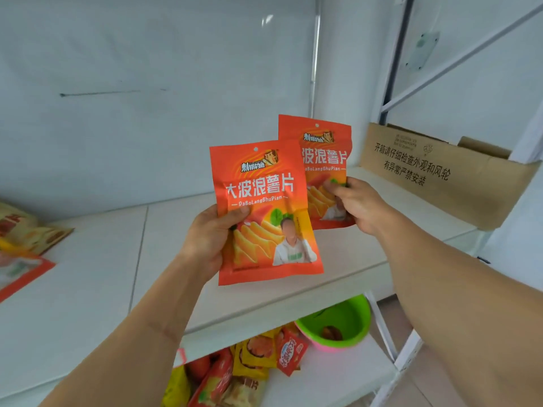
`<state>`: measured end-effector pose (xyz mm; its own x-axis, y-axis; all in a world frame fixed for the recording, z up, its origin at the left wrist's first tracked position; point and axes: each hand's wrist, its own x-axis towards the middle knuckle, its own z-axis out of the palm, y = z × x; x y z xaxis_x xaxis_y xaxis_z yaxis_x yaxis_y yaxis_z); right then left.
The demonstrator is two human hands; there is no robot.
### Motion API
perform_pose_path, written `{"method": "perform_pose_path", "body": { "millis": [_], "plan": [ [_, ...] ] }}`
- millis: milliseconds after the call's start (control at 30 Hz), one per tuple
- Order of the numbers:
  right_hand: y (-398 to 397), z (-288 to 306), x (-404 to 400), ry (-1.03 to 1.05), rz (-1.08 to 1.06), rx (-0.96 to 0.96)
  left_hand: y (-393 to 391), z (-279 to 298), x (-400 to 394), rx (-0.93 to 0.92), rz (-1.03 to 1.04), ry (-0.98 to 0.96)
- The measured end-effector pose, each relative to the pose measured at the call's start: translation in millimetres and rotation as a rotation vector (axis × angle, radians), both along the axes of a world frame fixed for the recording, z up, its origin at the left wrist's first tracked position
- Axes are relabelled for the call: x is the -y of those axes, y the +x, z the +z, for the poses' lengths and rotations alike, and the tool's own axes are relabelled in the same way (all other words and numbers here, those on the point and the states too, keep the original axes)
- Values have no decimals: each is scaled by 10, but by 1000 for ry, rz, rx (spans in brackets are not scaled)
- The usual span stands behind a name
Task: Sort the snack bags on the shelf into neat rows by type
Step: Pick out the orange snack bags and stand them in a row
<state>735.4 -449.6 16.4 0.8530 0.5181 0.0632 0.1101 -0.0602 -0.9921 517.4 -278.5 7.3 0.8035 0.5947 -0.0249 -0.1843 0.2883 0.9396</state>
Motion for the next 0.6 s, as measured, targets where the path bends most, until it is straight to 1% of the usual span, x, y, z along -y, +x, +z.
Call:
{"method": "perform_pose_path", "body": {
  "millis": [367, 600],
  "plan": [
    [1521, -27, 225, -80, -4, 24, 1570, -18, 319, -20, -59, 34],
    [2358, -140, 331, -102, 68, 15, 2398, -123, 680, -61, 25, 33]
  ]
}}
